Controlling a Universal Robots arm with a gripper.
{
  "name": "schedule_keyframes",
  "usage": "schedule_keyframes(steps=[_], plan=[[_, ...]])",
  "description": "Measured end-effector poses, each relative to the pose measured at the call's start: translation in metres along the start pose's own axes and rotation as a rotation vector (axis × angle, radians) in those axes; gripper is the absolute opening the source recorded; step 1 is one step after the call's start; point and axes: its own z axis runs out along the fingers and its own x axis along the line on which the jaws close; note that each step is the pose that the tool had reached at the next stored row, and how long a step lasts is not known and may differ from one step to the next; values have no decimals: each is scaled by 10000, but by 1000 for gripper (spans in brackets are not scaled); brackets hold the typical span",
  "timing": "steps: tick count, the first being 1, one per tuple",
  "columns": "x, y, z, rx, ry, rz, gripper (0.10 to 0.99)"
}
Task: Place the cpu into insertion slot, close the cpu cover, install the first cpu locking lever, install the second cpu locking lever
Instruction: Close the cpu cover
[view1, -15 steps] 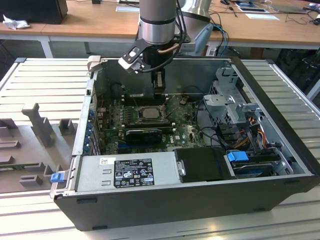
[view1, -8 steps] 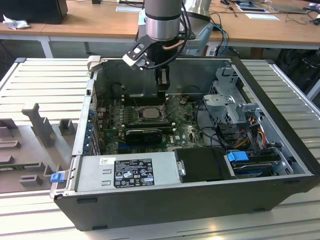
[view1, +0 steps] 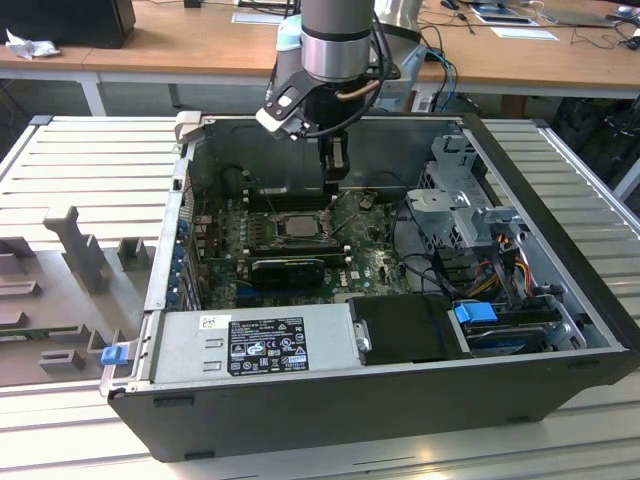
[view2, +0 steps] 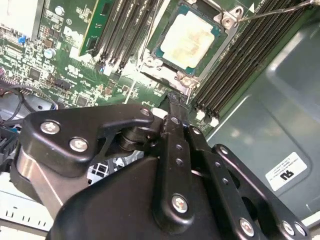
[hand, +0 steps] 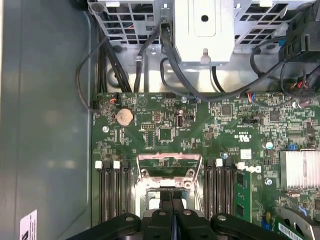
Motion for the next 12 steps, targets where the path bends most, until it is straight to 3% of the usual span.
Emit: schedule_keyframes(steps=[12], plan=[[1, 81, 5, 0, 0, 0, 106]])
